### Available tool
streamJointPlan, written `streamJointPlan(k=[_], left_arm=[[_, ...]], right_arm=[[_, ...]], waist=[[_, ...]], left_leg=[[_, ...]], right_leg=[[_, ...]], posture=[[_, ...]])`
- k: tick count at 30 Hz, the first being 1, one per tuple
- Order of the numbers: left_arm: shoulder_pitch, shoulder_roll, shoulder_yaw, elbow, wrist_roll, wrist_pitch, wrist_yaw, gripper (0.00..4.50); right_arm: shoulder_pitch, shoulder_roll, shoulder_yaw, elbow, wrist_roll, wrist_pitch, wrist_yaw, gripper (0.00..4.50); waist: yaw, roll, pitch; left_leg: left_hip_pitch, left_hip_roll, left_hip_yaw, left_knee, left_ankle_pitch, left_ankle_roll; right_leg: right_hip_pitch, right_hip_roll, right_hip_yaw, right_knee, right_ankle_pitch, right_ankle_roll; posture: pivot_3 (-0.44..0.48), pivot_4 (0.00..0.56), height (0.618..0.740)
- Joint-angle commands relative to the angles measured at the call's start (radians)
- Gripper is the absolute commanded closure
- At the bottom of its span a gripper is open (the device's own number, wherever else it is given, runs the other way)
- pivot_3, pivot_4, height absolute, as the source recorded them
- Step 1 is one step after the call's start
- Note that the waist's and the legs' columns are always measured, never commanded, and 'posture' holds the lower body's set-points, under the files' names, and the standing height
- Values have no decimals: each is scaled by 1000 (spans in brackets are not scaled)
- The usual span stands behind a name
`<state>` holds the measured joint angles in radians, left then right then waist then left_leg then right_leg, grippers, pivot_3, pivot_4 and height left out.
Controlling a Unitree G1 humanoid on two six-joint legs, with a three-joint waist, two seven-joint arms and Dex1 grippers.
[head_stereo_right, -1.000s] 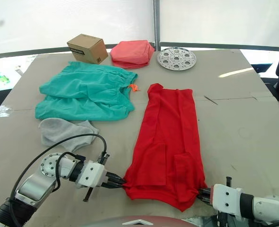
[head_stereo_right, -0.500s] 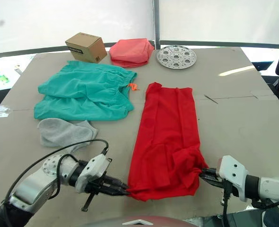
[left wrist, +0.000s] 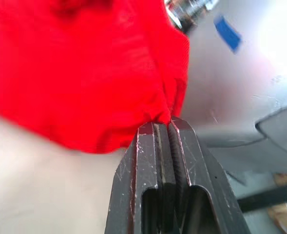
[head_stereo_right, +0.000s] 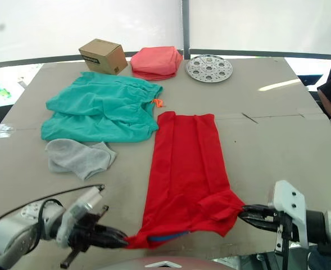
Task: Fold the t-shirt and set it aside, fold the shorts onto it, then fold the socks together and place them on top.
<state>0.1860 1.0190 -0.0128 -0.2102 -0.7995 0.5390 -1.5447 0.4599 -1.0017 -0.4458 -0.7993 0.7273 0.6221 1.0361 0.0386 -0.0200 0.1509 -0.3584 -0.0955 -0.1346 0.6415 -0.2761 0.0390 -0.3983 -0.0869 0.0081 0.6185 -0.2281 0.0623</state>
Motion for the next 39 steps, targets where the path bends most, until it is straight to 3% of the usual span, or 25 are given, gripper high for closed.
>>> streamJointPlan(k=[1,4,7,12,16,22,28,32,35,39], left_arm=[[-331,-10,11,263,6,105,-36,4403],[-621,-76,-67,442,65,196,-56,4403],[-810,-142,-150,539,150,221,-63,4403],[-1052,-264,-203,752,294,153,-23,4403],[-1174,-314,-189,909,387,71,19,4403],[-1286,-334,-159,1062,456,42,27,4403],[-1392,-340,-26,1204,397,163,-13,4403],[-1381,-372,-25,1277,488,56,115,4403],[-1377,-423,-23,1363,559,-11,318,4403],[-1379,-457,-1,1388,573,-40,331,4403]], right_arm=[[-363,-93,191,164,-34,79,-20,4498],[-685,-86,411,333,-108,124,36,4498],[-907,-29,557,490,-148,154,109,4498],[-1190,91,717,827,-273,158,182,4498],[-1351,187,741,1042,-318,190,197,4498],[-1497,274,747,1286,-381,194,232,4498],[-1616,317,714,1462,-373,201,374,4498],[-1673,406,699,1656,-445,112,278,4498],[-1704,496,659,1846,-504,6,98,4498],[-1709,545,613,1955,-533,-65,20,4498]], waist=[[1,2,2],[0,-3,2],[-9,-5,1],[-28,-11,-1],[-38,-11,-1],[-50,-10,-1],[-55,-9,0],[-60,-9,-2],[-60,-9,-2],[-58,-9,-2]], left_leg=[[-1,0,0,1,0,0],[-8,0,-2,6,3,-2],[-4,-2,0,6,5,0],[-18,-4,-2,9,6,0],[-23,-5,-1,10,6,-1],[-23,-5,-2,11,7,-3],[-25,-5,-1,12,8,-3],[-21,-5,1,12,8,-3],[-21,-5,1,13,9,-5],[-22,-6,1,13,11,-7]], right_leg=[[0,0,-3,0,0,0],[-2,1,-14,-3,4,1],[2,1,-12,-5,11,2],[-6,0,-13,-11,13,3],[-11,-1,-13,-10,14,3],[-13,0,-13,-7,17,2],[-15,1,-12,-4,18,3],[-15,0,-11,-1,18,3],[-15,0,-11,3,18,3],[-18,-1,-10,7,19,2]], posture=[[0,150,740],[0,150,740],[0,150,740],[0,150,740],[0,150,740],[0,150,740],[0,150,740],[0,150,740],[0,150,740],[0,150,740]])
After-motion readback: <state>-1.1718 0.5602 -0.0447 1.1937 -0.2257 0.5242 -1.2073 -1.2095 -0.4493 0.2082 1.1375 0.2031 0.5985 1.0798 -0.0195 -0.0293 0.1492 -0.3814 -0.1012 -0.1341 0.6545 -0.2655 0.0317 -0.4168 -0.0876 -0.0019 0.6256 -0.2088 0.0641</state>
